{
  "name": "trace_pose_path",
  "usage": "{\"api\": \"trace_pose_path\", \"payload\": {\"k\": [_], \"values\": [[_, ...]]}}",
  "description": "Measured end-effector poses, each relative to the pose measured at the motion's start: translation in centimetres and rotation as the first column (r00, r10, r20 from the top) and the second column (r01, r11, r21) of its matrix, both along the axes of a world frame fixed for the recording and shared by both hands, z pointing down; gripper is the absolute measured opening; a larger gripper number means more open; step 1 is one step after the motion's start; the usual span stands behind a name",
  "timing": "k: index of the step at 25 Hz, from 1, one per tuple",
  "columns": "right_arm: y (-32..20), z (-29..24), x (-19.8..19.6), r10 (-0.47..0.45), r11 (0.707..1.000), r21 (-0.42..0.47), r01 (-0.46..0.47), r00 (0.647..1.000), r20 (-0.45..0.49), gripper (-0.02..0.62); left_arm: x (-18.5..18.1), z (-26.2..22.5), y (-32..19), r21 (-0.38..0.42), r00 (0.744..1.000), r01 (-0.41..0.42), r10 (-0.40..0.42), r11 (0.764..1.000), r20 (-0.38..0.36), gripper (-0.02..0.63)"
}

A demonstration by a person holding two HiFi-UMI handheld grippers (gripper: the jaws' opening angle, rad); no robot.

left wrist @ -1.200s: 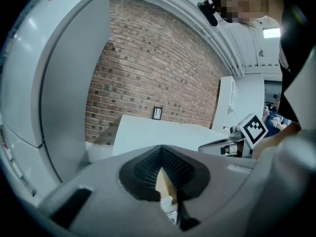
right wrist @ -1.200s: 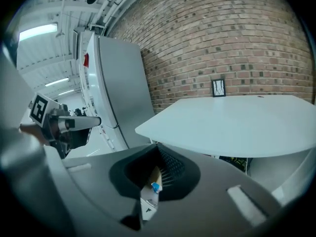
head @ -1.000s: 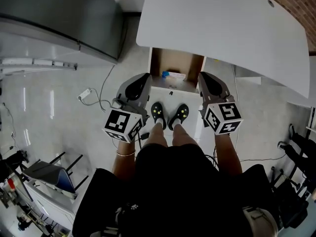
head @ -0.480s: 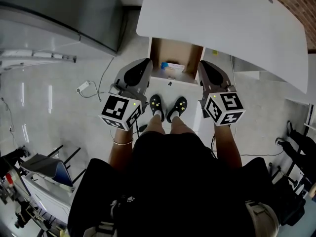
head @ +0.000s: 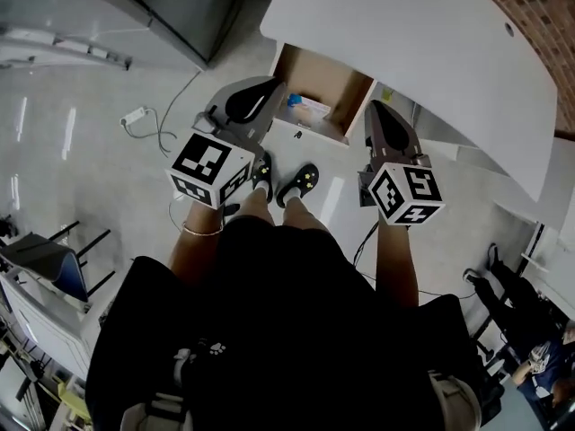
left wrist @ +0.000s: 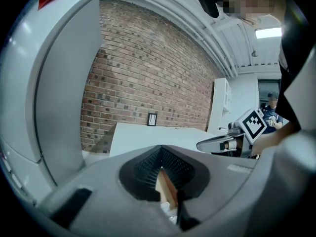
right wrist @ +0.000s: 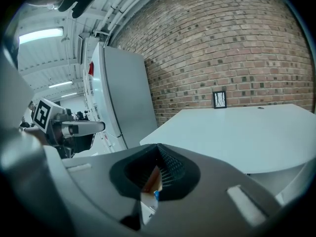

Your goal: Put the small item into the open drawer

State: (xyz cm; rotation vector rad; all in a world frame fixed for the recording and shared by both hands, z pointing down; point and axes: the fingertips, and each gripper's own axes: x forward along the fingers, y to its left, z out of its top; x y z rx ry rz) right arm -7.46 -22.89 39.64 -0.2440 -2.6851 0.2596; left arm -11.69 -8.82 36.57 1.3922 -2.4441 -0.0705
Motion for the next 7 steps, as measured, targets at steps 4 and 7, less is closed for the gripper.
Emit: {"api": "trace_pose_path", "payload": {"k": [4,7], "values": [[0.1,0.3,-0.2,-0.009,1.0,0.012,0.009,1.0,-0.01,0.011,-0.3,0.2,0.3,0.01,1.0,0.01,-0.01,1.0,-0.006,-0.009],[0.8,0.5,-0.6,-0.021,1.0,0.014,0.021,1.0,-0.016,0.011,-0.4,0.4,1.2,0.01,1.0,0.024,-0.024,1.0,-0.013,-0.009]]}}
